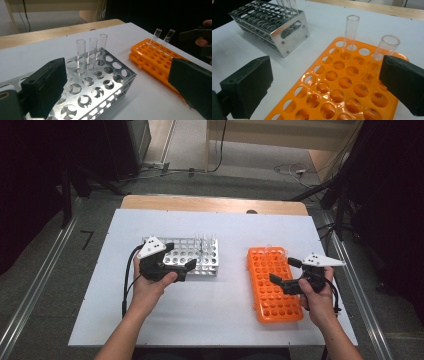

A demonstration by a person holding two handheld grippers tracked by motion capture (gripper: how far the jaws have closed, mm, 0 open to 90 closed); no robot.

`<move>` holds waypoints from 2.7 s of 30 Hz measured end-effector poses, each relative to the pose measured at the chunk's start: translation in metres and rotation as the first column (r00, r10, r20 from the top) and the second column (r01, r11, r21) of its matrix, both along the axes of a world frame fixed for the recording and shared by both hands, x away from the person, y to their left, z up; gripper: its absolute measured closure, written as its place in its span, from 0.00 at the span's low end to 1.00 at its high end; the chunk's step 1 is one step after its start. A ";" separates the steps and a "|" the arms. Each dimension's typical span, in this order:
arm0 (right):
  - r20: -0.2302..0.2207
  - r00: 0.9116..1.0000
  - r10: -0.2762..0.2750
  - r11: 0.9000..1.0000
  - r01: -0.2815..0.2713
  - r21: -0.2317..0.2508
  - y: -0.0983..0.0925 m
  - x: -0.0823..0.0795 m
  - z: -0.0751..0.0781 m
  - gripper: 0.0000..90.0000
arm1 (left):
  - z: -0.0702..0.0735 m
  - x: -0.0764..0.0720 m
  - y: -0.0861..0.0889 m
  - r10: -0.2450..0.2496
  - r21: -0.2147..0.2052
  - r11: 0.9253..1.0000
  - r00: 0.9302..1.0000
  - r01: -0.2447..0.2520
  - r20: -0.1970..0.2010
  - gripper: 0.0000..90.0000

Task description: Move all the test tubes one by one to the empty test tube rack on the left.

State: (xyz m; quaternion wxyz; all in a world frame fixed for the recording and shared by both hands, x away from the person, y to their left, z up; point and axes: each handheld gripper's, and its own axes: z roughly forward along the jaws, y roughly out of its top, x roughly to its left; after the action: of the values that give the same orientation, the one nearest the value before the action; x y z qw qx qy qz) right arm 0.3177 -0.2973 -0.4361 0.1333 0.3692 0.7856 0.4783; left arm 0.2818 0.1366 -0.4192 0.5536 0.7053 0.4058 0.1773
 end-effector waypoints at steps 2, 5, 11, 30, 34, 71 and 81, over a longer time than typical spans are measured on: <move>-0.007 1.000 -0.010 1.000 0.010 0.004 -0.002 0.005 -0.001 0.00 | 0.000 -0.005 0.000 -0.001 -0.001 1.000 1.000 0.001 0.002 0.01; -0.024 0.999 -0.024 1.000 0.025 0.013 -0.006 0.014 -0.003 0.00 | -0.001 -0.012 -0.001 -0.014 -0.001 1.000 1.000 0.014 0.004 0.00; -0.043 0.997 -0.058 0.998 0.059 0.032 -0.011 0.031 -0.009 0.04 | -0.004 -0.024 -0.002 -0.027 -0.007 1.000 1.000 0.027 0.005 0.00; -0.032 0.991 -0.132 0.987 0.128 -0.101 -0.009 0.051 -0.033 0.63 | -0.015 -0.044 -0.002 -0.043 -0.016 0.999 0.999 0.043 -0.020 0.00; -0.014 0.991 -0.135 0.985 0.133 -0.106 -0.008 0.051 -0.035 0.68 | -0.015 -0.044 -0.002 -0.041 -0.017 0.999 0.999 0.041 -0.022 0.00; 0.089 0.992 -0.090 0.996 0.092 -0.015 -0.008 0.025 0.003 0.82 | -0.011 -0.043 -0.007 -0.048 -0.005 0.999 0.999 0.048 -0.008 0.00; 0.080 0.997 -0.013 1.000 0.015 -0.020 0.014 0.007 0.013 0.82 | -0.006 -0.045 -0.012 -0.060 0.001 0.998 0.998 0.060 0.003 0.00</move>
State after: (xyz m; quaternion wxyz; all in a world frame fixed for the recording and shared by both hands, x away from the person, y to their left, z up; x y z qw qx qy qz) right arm 0.3251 -0.2838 -0.4230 0.1719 0.3538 0.7819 0.4836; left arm 0.2365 0.1250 -0.4248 0.5589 0.7172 0.3833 0.1621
